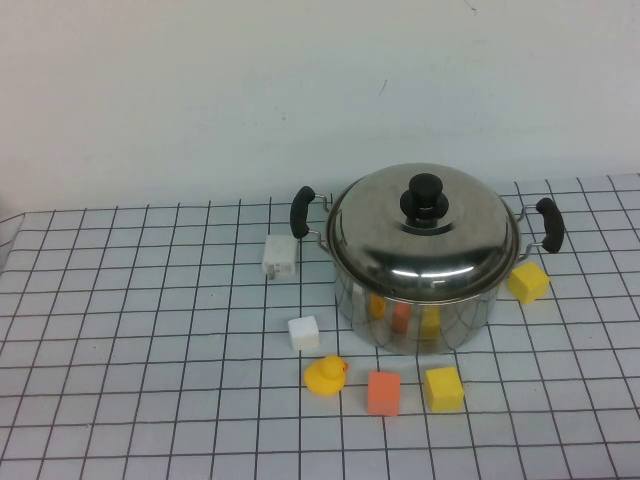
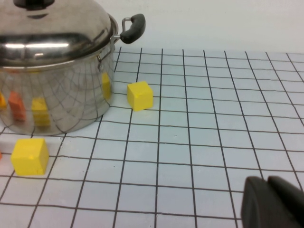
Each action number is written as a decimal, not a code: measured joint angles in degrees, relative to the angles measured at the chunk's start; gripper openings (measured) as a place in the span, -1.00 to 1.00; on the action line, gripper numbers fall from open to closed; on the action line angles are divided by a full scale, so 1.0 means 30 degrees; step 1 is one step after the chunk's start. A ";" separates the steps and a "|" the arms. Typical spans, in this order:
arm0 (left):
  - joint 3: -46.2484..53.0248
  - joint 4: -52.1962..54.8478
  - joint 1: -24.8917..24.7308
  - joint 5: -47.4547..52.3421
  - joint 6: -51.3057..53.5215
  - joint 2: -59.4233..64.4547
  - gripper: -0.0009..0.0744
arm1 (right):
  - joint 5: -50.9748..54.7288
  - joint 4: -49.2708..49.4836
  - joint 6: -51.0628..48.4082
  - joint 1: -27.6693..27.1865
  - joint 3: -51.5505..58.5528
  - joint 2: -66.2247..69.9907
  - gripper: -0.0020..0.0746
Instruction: Cover the pot
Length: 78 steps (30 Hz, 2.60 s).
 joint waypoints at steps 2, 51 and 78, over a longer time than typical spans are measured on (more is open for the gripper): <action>0.0129 0.0084 0.0546 0.0645 -0.0071 0.0000 -0.98 | 0.0000 0.0000 0.0000 0.0000 0.0000 0.0000 -0.92; 0.4825 3.2210 0.0505 1.1846 -3.6606 0.0000 -0.98 | 0.0000 0.0000 0.0000 -0.0035 0.0000 0.0000 -0.92; 0.4798 3.2358 0.0300 1.1885 -3.6228 0.0000 -0.98 | 0.0000 0.0000 0.0000 -0.0035 0.0000 0.0000 -0.92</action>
